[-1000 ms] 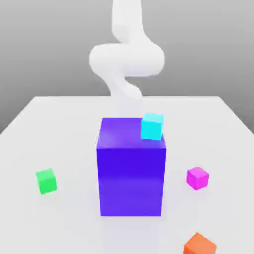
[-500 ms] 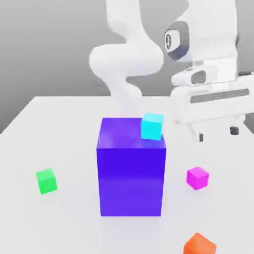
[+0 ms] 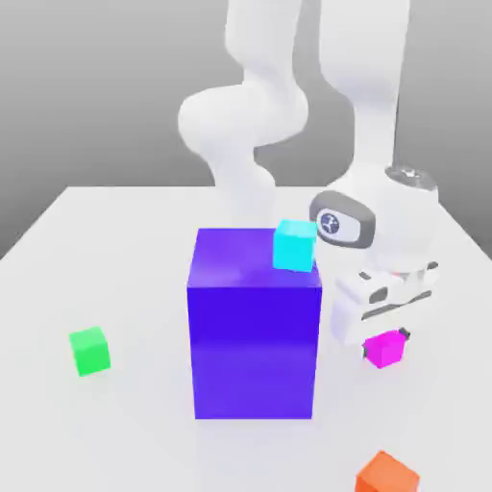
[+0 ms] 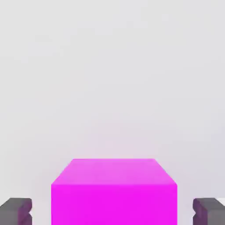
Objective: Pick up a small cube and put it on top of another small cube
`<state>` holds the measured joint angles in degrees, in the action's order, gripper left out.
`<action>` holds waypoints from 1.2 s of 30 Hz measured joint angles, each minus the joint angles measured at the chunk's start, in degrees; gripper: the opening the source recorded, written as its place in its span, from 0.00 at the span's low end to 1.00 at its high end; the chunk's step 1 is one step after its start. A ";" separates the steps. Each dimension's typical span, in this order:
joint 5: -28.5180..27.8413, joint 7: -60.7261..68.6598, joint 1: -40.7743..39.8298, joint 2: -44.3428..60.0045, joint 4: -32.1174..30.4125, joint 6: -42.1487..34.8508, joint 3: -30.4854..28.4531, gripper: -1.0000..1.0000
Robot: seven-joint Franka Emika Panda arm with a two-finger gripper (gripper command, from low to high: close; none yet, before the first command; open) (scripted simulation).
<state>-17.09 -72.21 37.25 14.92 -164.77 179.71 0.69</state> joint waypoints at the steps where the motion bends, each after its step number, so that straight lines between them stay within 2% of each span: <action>1: -0.04 -0.04 -0.01 0.00 0.00 0.02 0.00 0.00; 4: 0.04 -0.02 0.16 -0.23 -0.05 -0.13 -0.13 0.00; 6: 1.58 1.20 -2.90 -3.36 -0.68 -2.71 3.30 0.00; 9: 9.41 6.97 -6.22 -9.35 -2.01 -7.37 8.67 0.00; 12: 16.76 12.35 -4.38 -15.45 -3.17 -12.22 9.40 0.00; 16: 15.74 15.09 -2.80 -13.37 2.73 -14.08 6.92 0.00; 23: 14.35 19.98 -10.37 -7.78 13.83 -15.92 2.89 0.00; 33: 16.42 29.74 -20.73 -0.24 29.32 -17.98 -2.04 0.00; 36: 16.58 28.81 -24.32 -1.66 28.16 -19.11 -6.07 0.00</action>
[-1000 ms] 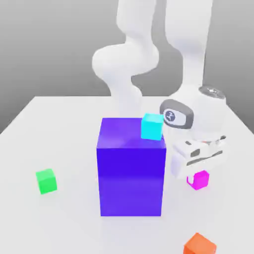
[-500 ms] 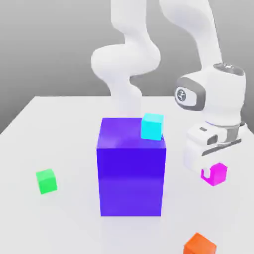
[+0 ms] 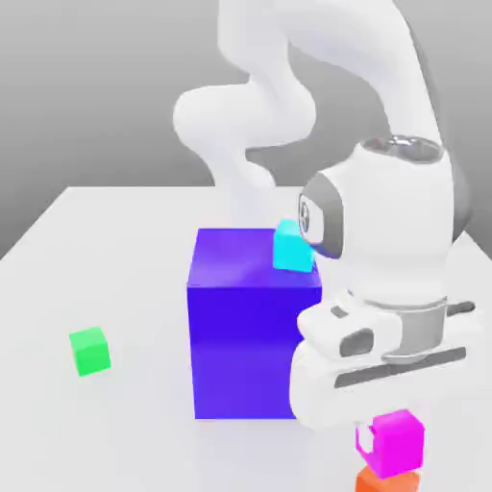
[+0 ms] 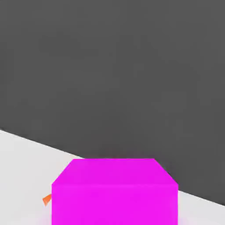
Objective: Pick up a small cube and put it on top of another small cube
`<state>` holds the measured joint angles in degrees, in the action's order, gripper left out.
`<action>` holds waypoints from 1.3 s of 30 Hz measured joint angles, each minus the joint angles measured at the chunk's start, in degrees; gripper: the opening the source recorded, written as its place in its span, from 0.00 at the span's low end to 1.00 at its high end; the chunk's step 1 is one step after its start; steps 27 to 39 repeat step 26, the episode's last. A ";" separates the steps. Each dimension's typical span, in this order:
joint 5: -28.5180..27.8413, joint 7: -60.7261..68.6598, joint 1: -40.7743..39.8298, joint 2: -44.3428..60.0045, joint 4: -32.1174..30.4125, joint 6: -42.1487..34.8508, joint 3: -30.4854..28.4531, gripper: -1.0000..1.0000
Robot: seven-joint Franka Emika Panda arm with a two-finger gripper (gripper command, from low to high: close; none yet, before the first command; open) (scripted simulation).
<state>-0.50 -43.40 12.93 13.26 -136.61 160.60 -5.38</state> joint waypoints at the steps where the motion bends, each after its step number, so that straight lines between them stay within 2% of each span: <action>1: -0.10 -0.75 -1.10 -0.82 -0.95 -0.40 -1.59 0.00; 6: -1.95 -6.69 -7.04 -6.45 -7.68 -2.53 -10.42 0.00; 10: -5.82 -14.63 -18.75 -13.38 -15.29 -4.82 -17.56 0.00; 15: -10.02 -23.61 -29.50 -22.30 -24.54 -7.15 -21.84 0.00; 18: -6.82 -22.43 -29.49 -19.05 -26.14 -2.98 -23.32 0.00; 20: -1.45 -18.78 -28.20 -14.79 -26.19 0.88 -23.14 0.00; 22: 5.98 -13.59 -29.39 -10.24 -25.98 4.68 -20.07 0.00; 23: 8.72 -11.64 -30.19 -8.74 -25.86 5.89 -18.75 1.00; 39: 8.72 -11.64 -30.18 -8.74 -25.86 5.89 -18.75 1.00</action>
